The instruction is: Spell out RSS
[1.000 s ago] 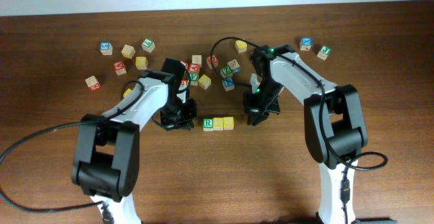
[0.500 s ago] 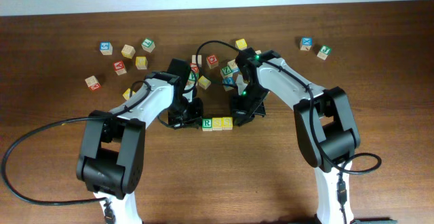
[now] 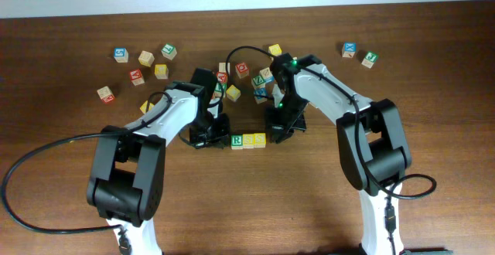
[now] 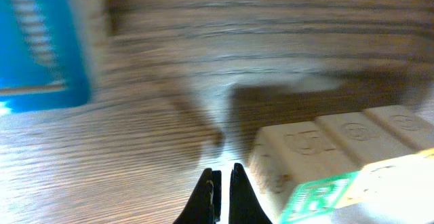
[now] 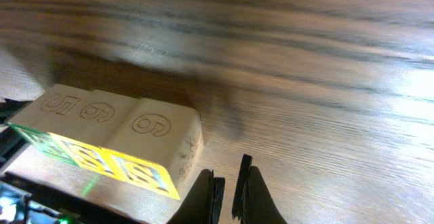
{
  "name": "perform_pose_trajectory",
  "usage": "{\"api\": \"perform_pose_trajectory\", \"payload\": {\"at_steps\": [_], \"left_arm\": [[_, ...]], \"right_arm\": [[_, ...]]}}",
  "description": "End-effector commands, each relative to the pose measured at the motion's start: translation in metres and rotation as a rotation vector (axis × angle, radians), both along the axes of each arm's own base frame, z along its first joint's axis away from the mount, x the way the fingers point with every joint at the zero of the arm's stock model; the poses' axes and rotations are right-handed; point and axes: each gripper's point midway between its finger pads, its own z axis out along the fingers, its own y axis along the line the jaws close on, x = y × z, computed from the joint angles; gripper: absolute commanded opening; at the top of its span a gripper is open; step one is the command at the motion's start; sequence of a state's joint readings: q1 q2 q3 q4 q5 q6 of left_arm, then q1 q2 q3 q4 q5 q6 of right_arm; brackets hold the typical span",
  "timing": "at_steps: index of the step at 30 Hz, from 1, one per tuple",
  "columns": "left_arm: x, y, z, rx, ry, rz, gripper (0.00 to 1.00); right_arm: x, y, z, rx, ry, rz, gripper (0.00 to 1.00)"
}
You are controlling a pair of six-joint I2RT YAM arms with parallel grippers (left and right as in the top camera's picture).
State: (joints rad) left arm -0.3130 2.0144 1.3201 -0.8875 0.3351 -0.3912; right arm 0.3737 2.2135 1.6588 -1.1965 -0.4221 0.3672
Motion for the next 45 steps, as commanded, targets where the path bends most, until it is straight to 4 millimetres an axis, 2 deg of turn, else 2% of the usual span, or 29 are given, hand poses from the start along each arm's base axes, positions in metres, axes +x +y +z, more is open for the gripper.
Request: {"api": "perform_pose_trajectory", "payload": {"at_steps": [1, 2, 5, 8, 9, 10, 11, 12, 14, 16, 17, 18, 19, 20, 21, 23, 41, 43, 45], "left_arm": [[0.004, 0.028, -0.008, 0.101, 0.0, 0.012, 0.0], [0.005, 0.033, -0.005, 0.101, 0.002, 0.027, 0.0], [0.015, 0.047, 0.024, 0.122, -0.059, 0.051, 0.0], [0.023, 0.054, 0.081, 0.126, -0.212, 0.068, 0.0], [0.022, 0.055, 0.109, 0.108, -0.287, 0.075, 0.0], [0.022, 0.055, 0.128, 0.094, -0.341, 0.08, 0.02], [0.019, 0.057, 0.15, 0.084, -0.401, 0.086, 0.21], [0.016, 0.06, 0.167, 0.087, -0.45, 0.093, 0.46], [0.009, 0.063, 0.187, 0.076, -0.5, 0.099, 0.61], [0.004, 0.064, 0.201, 0.066, -0.539, 0.103, 0.99], [0.004, 0.064, 0.201, 0.065, -0.541, 0.103, 0.99], [0.004, 0.064, 0.201, 0.065, -0.54, 0.103, 0.99], [0.004, 0.064, 0.201, 0.065, -0.54, 0.103, 0.99], [0.004, 0.064, 0.201, 0.065, -0.54, 0.103, 0.99], [0.004, 0.064, 0.201, 0.065, -0.539, 0.103, 0.99], [0.004, 0.064, 0.201, 0.065, -0.54, 0.103, 0.99], [0.004, 0.064, 0.201, 0.065, -0.54, 0.103, 0.99], [0.004, 0.064, 0.201, 0.065, -0.539, 0.103, 0.99], [0.004, 0.064, 0.201, 0.065, -0.54, 0.103, 0.99]], "right_arm": [[0.015, -0.016, 0.009, -0.09, -0.052, 0.001, 0.04], [0.016, -0.019, 0.015, -0.112, -0.059, 0.005, 0.04], [0.021, -0.029, 0.041, -0.158, -0.123, 0.012, 0.04], [0.012, -0.046, 0.097, -0.195, -0.229, 0.011, 0.04], [0.005, -0.056, 0.121, -0.219, -0.278, 0.01, 0.04], [-0.004, -0.062, 0.142, -0.229, -0.312, 0.009, 0.04], [-0.018, -0.07, 0.163, -0.245, -0.341, 0.013, 0.04], [-0.033, -0.08, 0.182, -0.271, -0.367, 0.021, 0.04], [-0.06, -0.091, 0.207, -0.293, -0.398, 0.04, 0.04], [-0.099, -0.091, 0.236, -0.265, -0.46, 0.088, 0.05], [-0.111, -0.089, 0.242, -0.247, -0.491, 0.104, 0.17], [-0.12, -0.089, 0.245, -0.243, -0.506, 0.098, 0.26], [-0.135, -0.09, 0.245, -0.231, -0.518, 0.105, 0.4], [-0.145, -0.091, 0.243, -0.225, -0.52, 0.123, 0.49], [-0.157, -0.094, 0.238, -0.218, -0.527, 0.145, 0.7], [-0.166, -0.096, 0.229, -0.199, -0.555, 0.149, 0.98], [-0.163, -0.098, 0.22, -0.224, -0.524, 0.151, 0.98], [-0.151, -0.108, 0.224, -0.244, -0.577, 0.119, 0.98], [-0.13, -0.114, 0.24, -0.193, -0.703, 0.077, 0.98]]}}
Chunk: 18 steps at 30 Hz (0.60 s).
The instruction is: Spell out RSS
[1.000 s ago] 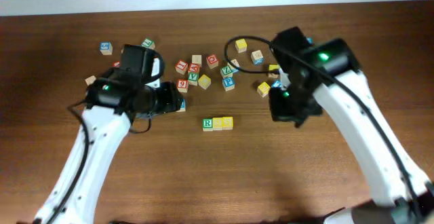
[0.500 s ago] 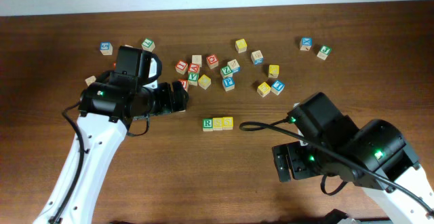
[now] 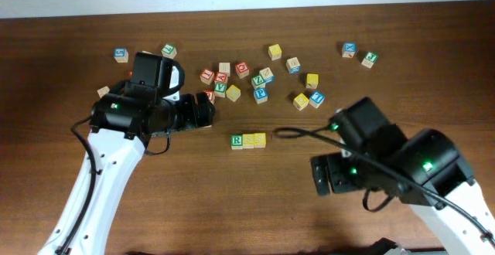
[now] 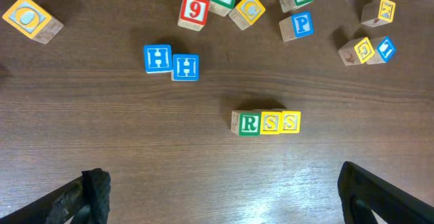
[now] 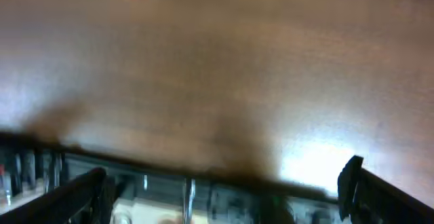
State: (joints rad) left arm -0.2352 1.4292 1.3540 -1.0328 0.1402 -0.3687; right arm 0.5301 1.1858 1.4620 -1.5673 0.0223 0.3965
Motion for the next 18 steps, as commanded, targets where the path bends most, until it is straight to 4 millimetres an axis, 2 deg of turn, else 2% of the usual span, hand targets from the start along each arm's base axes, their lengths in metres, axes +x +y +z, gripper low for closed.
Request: {"api": "perform_pose_trajectory", "payload": {"at_steps": [1, 4, 7, 9, 14, 18], "left_arm": [[0.001, 0.003, 0.008, 0.005, -0.026, 0.004, 0.99], [0.001, 0.002, 0.008, 0.005, -0.026, 0.004, 0.99], [0.001, 0.003, 0.008, 0.005, -0.026, 0.004, 0.99], [0.001, 0.003, 0.008, 0.005, -0.026, 0.004, 0.99], [0.001, 0.003, 0.008, 0.005, -0.026, 0.004, 0.99], [0.001, 0.003, 0.008, 0.005, -0.026, 0.004, 0.99]], "right_arm": [[0.018, -0.017, 0.019, 0.052, -0.152, -0.011, 0.98], [0.02, -0.041, 0.02, 0.107, -0.278, -0.112, 0.98], [0.007, -0.061, -0.002, 0.15, -0.395, -0.201, 0.98], [0.001, -0.058, -0.015, 0.159, -0.462, -0.132, 0.98], [0.005, -0.054, -0.024, 0.221, -0.682, -0.107, 0.98], [0.007, -0.052, -0.041, 0.246, -0.81, -0.081, 0.98]]}}
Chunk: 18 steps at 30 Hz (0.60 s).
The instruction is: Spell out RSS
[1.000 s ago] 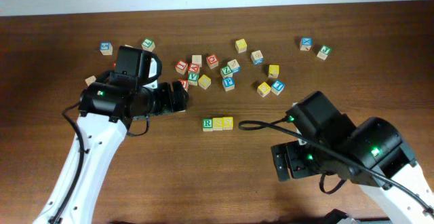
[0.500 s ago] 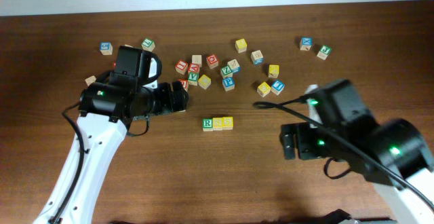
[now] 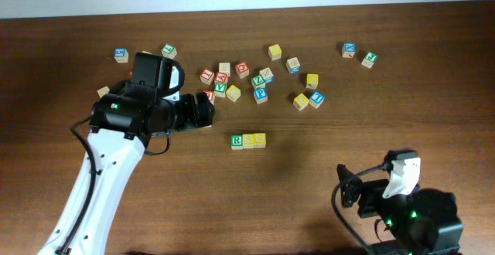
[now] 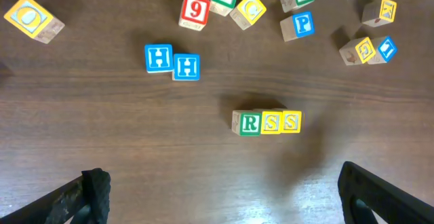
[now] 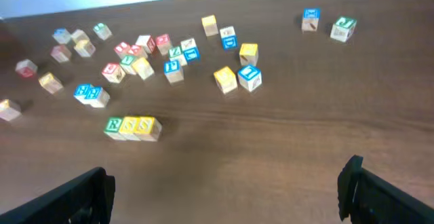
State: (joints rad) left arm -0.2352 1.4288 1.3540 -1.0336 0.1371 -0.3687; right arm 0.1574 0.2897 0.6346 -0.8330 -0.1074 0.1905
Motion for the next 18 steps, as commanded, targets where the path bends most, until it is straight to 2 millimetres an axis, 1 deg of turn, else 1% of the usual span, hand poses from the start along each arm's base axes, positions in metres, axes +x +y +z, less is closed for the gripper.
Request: {"api": "perform_pose_trajectory", "payload": {"at_steps": [1, 3, 6, 7, 13, 14, 18], "left_arm": [[0.001, 0.002, 0.008, 0.002, -0.026, 0.003, 0.99], [0.001, 0.002, 0.008, 0.002, -0.026, 0.003, 0.99], [0.001, 0.002, 0.008, 0.002, -0.026, 0.003, 0.99], [0.001, 0.002, 0.008, 0.002, -0.026, 0.003, 0.99], [0.001, 0.002, 0.008, 0.002, -0.026, 0.003, 0.99], [0.001, 0.002, 0.008, 0.002, -0.026, 0.003, 0.99], [0.001, 0.002, 0.008, 0.002, -0.026, 0.003, 0.99]], "right_arm": [[0.003, 0.002, -0.012, -0.007, -0.08, 0.02, 0.98], [0.008, 0.003, -0.021, 0.005, -0.154, 0.022, 0.98], [0.014, 0.004, -0.025, 0.014, -0.223, 0.021, 0.98], [0.016, 0.004, -0.026, 0.015, -0.234, 0.021, 0.98], [0.031, 0.007, -0.051, 0.022, -0.273, 0.024, 0.98], [0.033, 0.007, -0.052, 0.021, -0.281, 0.02, 0.98], [0.042, 0.007, -0.039, -0.016, -0.393, 0.028, 0.98]]}}
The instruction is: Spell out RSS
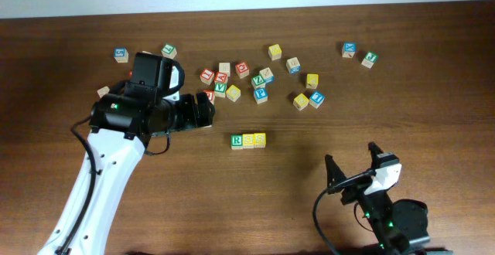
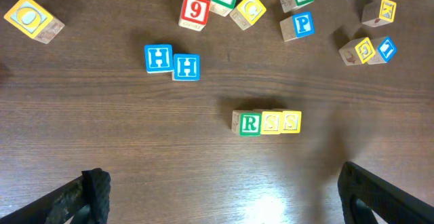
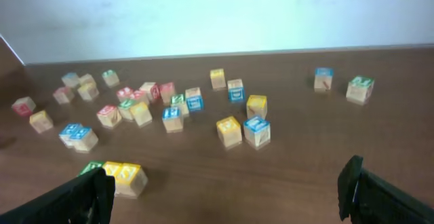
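A green R block (image 1: 237, 141) and two yellow S blocks (image 1: 254, 140) stand touching in a row at mid-table, reading RSS (image 2: 270, 123). The same row shows at the lower left of the right wrist view (image 3: 116, 176). My left gripper (image 1: 199, 111) hangs high over the table, behind and left of the row. It is open wide with nothing between its fingers (image 2: 95, 191). My right gripper (image 1: 352, 166) is at the front right, far from the row. It is also open and empty, facing the blocks, with its fingers (image 3: 356, 187) at the edges of its view.
Several loose letter blocks lie scattered across the back of the table. Among them are two blue H blocks (image 2: 172, 62), a yellow and blue pair (image 1: 308, 99), and a blue and a green block (image 1: 360, 54) at the far right. A pale wall (image 3: 217, 13) rises behind the table.
The right arm has shifted a little at the front right and tipped upward, so the right wrist view now takes in the wall. The left arm and the blocks have not moved.
Both grippers were shut low at the table, the left beside the R and the right beside the last S. Then both were open and raised, away from the row. The right arm then stood at the front right edge, and now is tipped up there.
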{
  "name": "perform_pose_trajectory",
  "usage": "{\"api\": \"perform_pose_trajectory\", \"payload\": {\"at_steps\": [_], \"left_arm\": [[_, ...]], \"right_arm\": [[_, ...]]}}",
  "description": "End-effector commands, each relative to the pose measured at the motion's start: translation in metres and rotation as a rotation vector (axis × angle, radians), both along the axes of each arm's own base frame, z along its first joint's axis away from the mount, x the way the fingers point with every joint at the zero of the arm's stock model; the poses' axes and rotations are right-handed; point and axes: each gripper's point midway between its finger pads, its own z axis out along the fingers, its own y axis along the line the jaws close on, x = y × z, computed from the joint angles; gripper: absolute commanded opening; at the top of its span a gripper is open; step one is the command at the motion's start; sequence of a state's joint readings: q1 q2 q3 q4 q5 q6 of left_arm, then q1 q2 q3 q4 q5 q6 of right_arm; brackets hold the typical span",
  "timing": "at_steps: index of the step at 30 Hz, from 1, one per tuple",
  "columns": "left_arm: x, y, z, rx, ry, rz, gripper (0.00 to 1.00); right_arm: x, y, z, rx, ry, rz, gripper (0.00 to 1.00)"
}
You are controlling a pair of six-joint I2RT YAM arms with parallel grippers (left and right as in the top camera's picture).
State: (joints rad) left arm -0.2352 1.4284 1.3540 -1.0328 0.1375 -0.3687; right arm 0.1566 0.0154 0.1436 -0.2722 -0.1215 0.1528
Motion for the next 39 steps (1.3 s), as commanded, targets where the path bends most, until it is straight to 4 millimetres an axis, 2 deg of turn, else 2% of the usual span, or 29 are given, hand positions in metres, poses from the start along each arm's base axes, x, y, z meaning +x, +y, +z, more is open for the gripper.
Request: {"api": "perform_pose_trajectory", "payload": {"at_steps": [1, 8, 11, 14, 18, 24, 32, 39], "left_arm": [[0.001, 0.002, 0.008, 0.003, -0.025, 0.003, 0.99], [0.001, 0.002, 0.008, 0.003, -0.025, 0.003, 0.99], [0.001, 0.002, 0.008, 0.003, -0.025, 0.003, 0.99], [0.001, 0.002, 0.008, 0.003, -0.025, 0.003, 0.99], [0.001, 0.002, 0.008, 0.003, -0.025, 0.003, 0.99], [0.001, 0.002, 0.008, 0.003, -0.025, 0.003, 0.99], [0.001, 0.002, 0.008, 0.003, -0.025, 0.003, 0.99], [0.001, 0.002, 0.008, 0.003, -0.025, 0.003, 0.99]], "right_arm": [[0.005, -0.002, 0.003, -0.042, -0.068, -0.008, 0.98], [0.015, -0.013, 0.008, -0.029, -0.18, -0.08, 0.98], [0.017, -0.022, 0.003, -0.035, -0.161, -0.115, 0.98], [0.017, -0.029, -0.017, -0.047, -0.079, -0.145, 0.98], [0.017, -0.03, -0.017, -0.047, -0.08, -0.148, 0.98], [0.018, -0.043, -0.017, -0.053, -0.076, -0.207, 0.98], [0.018, -0.041, -0.017, -0.156, -0.094, -0.186, 0.98], [0.018, -0.043, -0.018, -0.155, -0.09, -0.201, 0.98]]}}
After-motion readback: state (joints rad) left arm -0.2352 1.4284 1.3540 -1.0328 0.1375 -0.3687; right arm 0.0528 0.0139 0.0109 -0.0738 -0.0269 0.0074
